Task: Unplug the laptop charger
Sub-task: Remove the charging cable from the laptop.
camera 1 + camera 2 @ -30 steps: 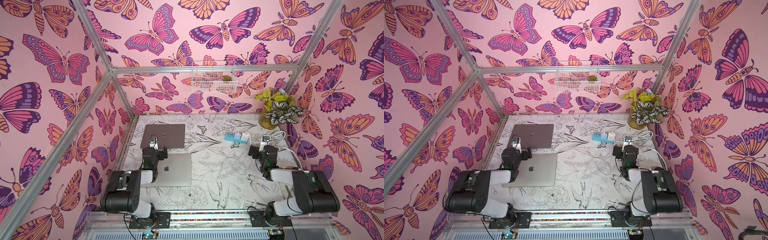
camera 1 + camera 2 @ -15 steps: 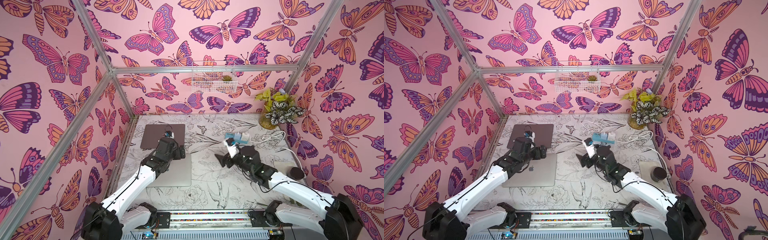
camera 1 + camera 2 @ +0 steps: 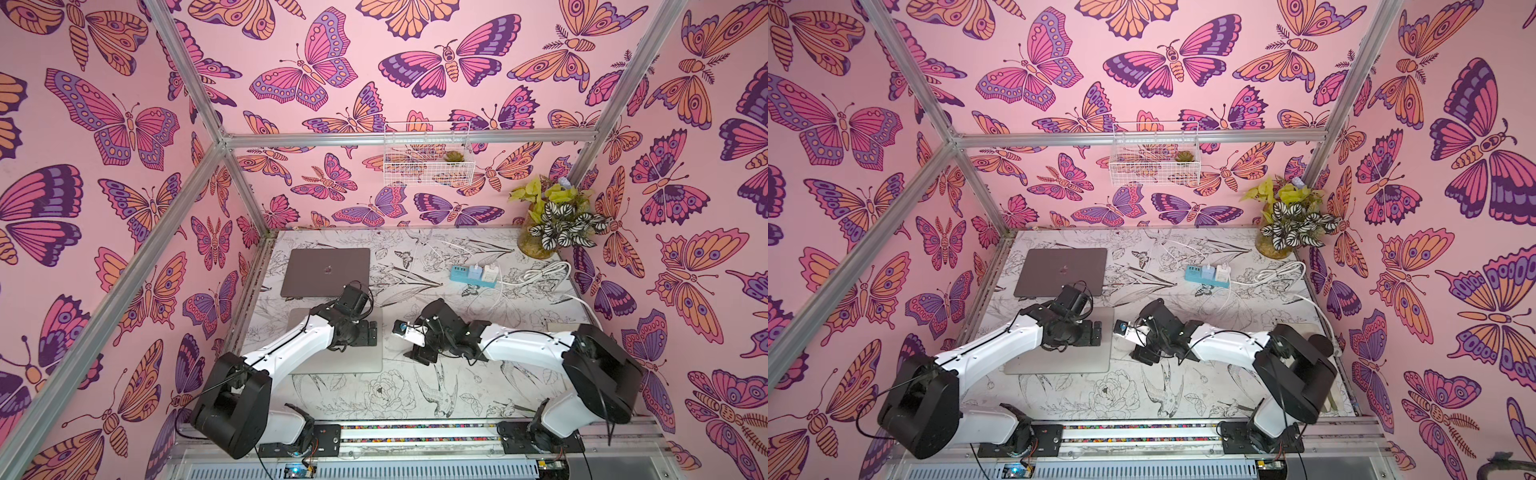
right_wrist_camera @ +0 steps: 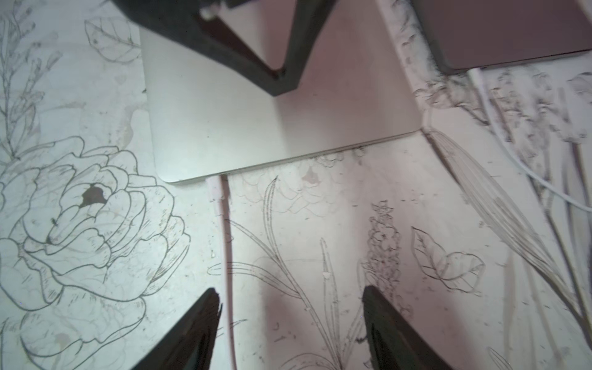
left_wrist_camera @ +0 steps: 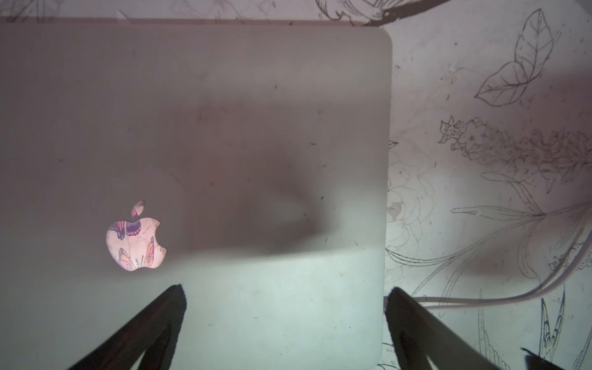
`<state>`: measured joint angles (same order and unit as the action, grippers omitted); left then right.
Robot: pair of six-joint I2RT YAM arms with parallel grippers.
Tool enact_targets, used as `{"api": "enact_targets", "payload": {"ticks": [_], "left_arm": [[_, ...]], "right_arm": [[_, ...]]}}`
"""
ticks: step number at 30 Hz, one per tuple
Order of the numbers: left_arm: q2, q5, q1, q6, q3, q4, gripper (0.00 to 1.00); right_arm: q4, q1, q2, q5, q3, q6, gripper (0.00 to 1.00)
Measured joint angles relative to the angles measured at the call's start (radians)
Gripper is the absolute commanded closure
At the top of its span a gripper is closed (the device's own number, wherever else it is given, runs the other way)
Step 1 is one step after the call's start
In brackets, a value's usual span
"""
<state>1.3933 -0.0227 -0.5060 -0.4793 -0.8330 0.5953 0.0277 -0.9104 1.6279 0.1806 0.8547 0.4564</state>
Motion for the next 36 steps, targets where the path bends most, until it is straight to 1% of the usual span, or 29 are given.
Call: {"api": "enact_targets", "payload": {"ticks": [4, 7, 9, 13, 14, 16, 18, 19, 27, 32, 36], "left_arm": [[0.045, -0.004, -0.013, -0.006, -0.019, 0.002, 0.0], [0.06, -0.014, -0.018, -0.013, -0.02, 0.002, 0.0], [0.066, -0.021, -0.018, -0.015, -0.02, 0.001, 0.0], [0.07, -0.026, -0.018, -0.024, -0.02, -0.007, 0.0], [0.07, -0.026, -0.018, -0.027, -0.02, -0.011, 0.0], [0.07, -0.026, -0.019, -0.028, -0.02, -0.021, 0.0], [0.07, -0.026, -0.019, -0.028, -0.02, -0.025, 0.0], [0.071, -0.027, -0.019, -0.028, -0.02, -0.026, 0.0], [0.08, -0.027, -0.026, -0.031, -0.02, -0.041, 0.0], [0.089, -0.039, -0.064, -0.028, -0.024, -0.064, 0.0], [0.134, -0.048, -0.087, -0.03, -0.04, -0.08, 0.0]], "right_arm": [[0.023, -0.032, 0.076, 0.003, 0.034, 0.045, 0.34], [0.031, -0.036, 0.096, 0.008, 0.034, 0.06, 0.35], [0.032, -0.04, 0.106, 0.004, 0.034, 0.068, 0.37], [0.027, -0.053, 0.128, 0.004, 0.04, 0.076, 0.6], [0.027, -0.053, 0.129, 0.004, 0.04, 0.076, 0.63], [0.027, -0.054, 0.133, 0.013, 0.041, 0.074, 0.79], [0.033, -0.054, 0.14, 0.028, 0.047, 0.071, 0.92], [0.04, -0.054, 0.143, 0.034, 0.052, 0.07, 1.0], [0.052, -0.05, 0.14, 0.052, 0.052, 0.037, 1.0], [0.054, -0.038, 0.111, 0.082, 0.018, 0.014, 1.0], [0.051, -0.021, 0.09, 0.098, -0.009, -0.003, 1.0]]}}
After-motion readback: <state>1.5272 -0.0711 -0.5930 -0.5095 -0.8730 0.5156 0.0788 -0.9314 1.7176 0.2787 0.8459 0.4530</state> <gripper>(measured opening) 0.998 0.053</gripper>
